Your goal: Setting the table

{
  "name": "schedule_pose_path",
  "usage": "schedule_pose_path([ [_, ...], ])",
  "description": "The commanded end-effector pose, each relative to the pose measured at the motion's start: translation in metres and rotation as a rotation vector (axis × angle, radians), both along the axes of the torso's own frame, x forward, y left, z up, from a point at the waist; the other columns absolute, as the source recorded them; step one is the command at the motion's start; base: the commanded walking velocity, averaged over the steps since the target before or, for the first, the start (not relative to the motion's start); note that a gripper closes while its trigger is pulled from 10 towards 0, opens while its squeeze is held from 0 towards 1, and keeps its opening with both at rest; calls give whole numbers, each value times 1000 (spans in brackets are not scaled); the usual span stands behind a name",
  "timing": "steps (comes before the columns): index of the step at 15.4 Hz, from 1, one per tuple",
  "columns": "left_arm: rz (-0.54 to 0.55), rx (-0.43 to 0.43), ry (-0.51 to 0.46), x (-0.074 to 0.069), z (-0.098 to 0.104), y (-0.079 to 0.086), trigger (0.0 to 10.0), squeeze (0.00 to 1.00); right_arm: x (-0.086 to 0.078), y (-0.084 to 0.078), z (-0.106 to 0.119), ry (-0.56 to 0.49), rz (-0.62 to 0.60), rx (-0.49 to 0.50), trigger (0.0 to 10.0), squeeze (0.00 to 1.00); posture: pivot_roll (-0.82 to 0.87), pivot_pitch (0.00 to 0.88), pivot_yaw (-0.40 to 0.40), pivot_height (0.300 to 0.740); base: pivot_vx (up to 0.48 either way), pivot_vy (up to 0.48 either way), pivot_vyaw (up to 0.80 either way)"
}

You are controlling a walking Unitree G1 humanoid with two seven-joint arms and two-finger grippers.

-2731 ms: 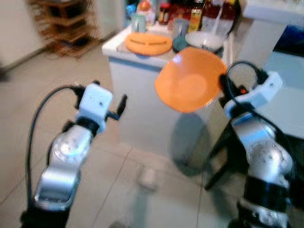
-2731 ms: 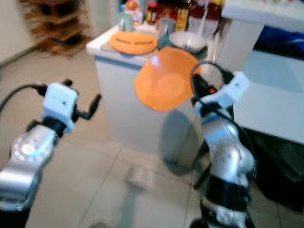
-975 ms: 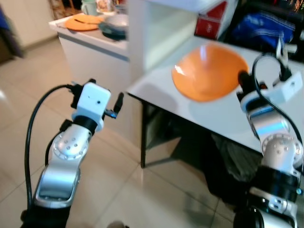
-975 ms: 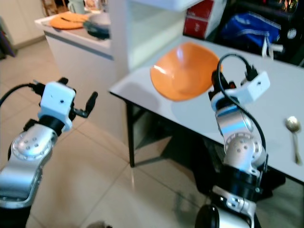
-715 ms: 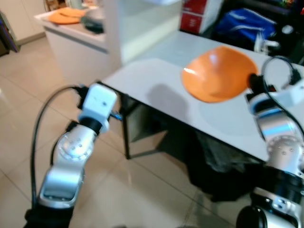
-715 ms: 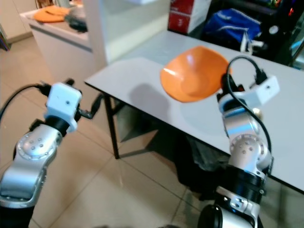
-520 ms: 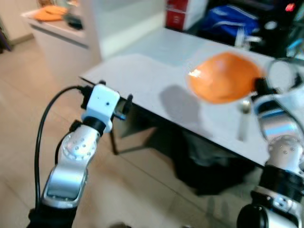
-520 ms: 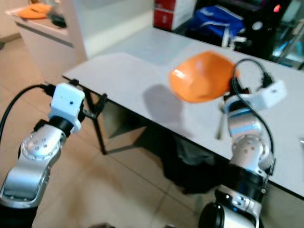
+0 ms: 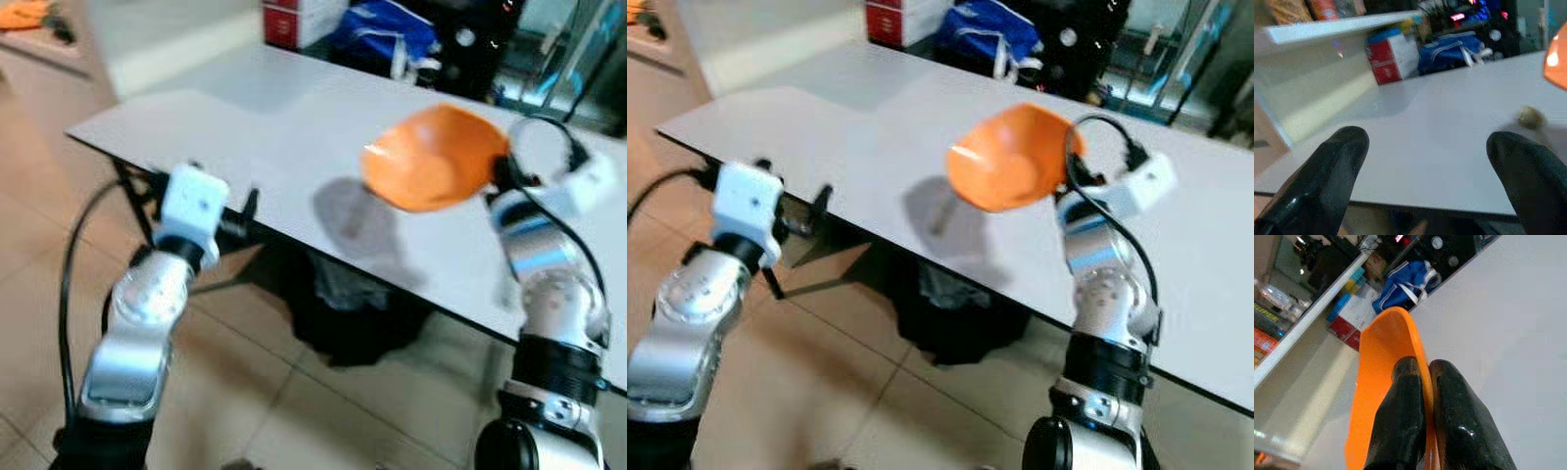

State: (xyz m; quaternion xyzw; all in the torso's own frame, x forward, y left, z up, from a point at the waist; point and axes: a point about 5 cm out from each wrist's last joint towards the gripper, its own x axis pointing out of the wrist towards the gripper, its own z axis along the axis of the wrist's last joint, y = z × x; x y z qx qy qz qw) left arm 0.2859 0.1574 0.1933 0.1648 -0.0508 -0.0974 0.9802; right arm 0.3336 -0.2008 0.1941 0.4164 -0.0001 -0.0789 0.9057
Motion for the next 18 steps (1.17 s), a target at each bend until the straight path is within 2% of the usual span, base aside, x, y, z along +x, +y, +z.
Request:
schedule_pose_path([
  [1,8,18,12,0,-2,2,10000,0,0,0,7,-19,1,-6,10000,0,47,8,-15,740,0,0,0],
  [4,-4,11,10,-1,0,3,10000,0,1,11,4,-16,27,5,10000,0,56,0,-16,740,390,0,-579],
  [6,-12,15,6,-1,1,3,10000,0,2,12,3,-12,28,4,10000,0,60,0,-16,740,407,0,-525],
  [15,-15,26,3,-2,0,3,10000,0,7,14,3,-21,23,6,10000,0,64,0,-23,740,340,0,0],
  [18,-33,15,27,-5,-3,1,10000,0,14,13,-12,10,3,21,10000,0,67,0,-26,740,174,0,0],
])
